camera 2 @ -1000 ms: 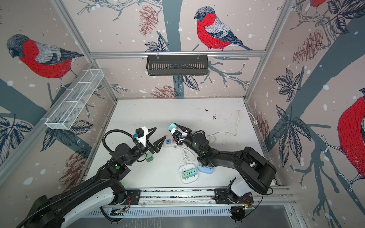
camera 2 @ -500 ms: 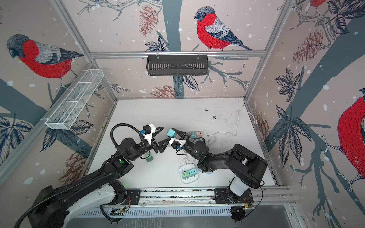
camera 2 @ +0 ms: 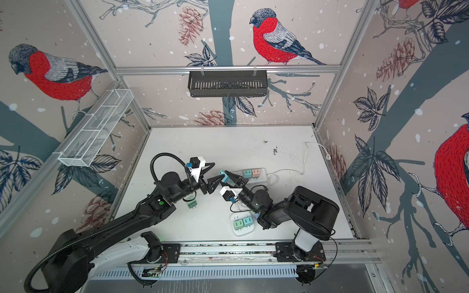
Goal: Insert the plug
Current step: 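Close the left gripper on the teal adapter while the right gripper holds it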
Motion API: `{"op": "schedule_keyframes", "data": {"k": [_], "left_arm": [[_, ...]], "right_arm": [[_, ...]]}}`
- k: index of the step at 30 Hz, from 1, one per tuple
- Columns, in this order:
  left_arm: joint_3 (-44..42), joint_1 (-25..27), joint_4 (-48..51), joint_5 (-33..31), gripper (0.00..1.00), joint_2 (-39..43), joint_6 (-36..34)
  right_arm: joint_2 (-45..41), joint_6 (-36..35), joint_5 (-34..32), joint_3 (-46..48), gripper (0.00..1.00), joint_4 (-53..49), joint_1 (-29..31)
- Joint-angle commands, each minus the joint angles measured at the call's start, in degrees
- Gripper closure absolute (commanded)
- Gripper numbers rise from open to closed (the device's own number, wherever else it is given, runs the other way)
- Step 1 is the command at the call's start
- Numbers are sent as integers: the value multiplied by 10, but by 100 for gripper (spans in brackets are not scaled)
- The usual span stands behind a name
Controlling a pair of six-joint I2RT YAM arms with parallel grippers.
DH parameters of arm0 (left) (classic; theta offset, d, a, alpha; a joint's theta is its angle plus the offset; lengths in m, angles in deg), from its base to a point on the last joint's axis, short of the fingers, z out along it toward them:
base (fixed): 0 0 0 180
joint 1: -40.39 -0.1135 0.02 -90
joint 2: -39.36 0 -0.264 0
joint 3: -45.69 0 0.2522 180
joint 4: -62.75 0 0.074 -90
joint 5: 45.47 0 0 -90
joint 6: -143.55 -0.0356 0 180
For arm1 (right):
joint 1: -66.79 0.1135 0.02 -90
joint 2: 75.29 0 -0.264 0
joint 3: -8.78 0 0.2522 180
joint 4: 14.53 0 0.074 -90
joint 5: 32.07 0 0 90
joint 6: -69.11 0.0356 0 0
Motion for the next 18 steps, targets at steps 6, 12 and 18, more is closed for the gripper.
{"op": "schedule_keyframes", "data": {"k": [6,12,18], "left_arm": [[30,0,17,70,29,-28,-7],[23,0,9,61,27,-23,1],[27,0,14,78,26,-21,-1]], "right_arm": [[11,-18,2,-8,72,155,9],[-8,-1,15,6,74,156,-1],[-28,25,33,17,75,155,-13]]}}
